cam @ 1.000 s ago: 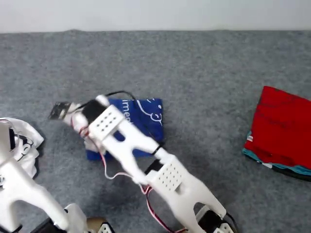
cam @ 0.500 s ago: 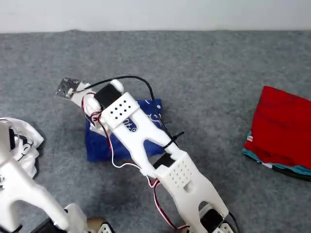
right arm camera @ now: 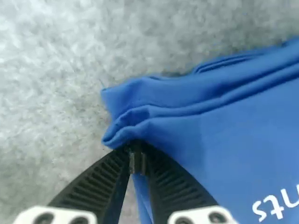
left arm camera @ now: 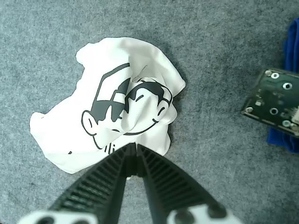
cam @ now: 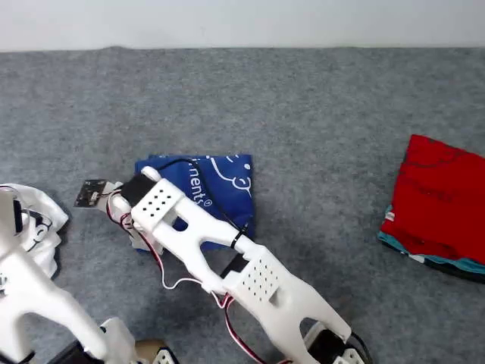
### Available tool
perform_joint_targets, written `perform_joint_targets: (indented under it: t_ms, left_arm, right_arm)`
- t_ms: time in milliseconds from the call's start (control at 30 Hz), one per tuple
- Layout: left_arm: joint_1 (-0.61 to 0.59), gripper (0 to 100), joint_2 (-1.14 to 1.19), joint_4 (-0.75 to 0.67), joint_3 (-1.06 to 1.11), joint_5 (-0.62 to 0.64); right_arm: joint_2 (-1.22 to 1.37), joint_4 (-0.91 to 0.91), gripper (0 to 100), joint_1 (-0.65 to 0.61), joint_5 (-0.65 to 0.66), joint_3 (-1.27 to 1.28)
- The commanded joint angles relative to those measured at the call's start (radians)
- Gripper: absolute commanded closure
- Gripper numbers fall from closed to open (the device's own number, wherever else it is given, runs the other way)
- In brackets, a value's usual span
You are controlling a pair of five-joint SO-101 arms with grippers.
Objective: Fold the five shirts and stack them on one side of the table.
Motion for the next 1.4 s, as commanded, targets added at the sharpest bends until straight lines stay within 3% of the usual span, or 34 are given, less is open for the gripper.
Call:
perform_joint_targets:
  t_ms: [0,100,267,633,967,1133,1367]
  left_arm:
    - [0.008,100,-0.003,-0.014,-0.002,0.011]
    - [0.008,100,-0.005,-0.014,-0.002,0.011]
    - [0.008,100,-0.006,-0.014,-0.002,0.011]
    - [0.008,100,-0.006,-0.012,-0.002,0.011]
    - [0.008,100,-0.006,-0.012,-0.002,0.011]
    - [0.008,100,-0.006,0.008,-0.002,0.011]
    - [0.008,100,-0.006,0.009,-0.002,0.011]
  right_arm:
    - [-0.021,0.035,98.8,0.013,0.009,-0.126]
    - [-0.033,0.156,98.8,0.033,0.009,-0.261]
    - [-0.128,0.163,98.9,0.124,0.005,-0.261]
    - [-0.496,0.157,98.9,0.28,0.002,0.308]
    - [-0.418,0.028,98.9,0.389,0.0,0.592]
    - [-0.361,-0.004,98.9,0.437,0.0,0.568]
    - [-0.444,0.05,98.9,0.38,0.0,0.301]
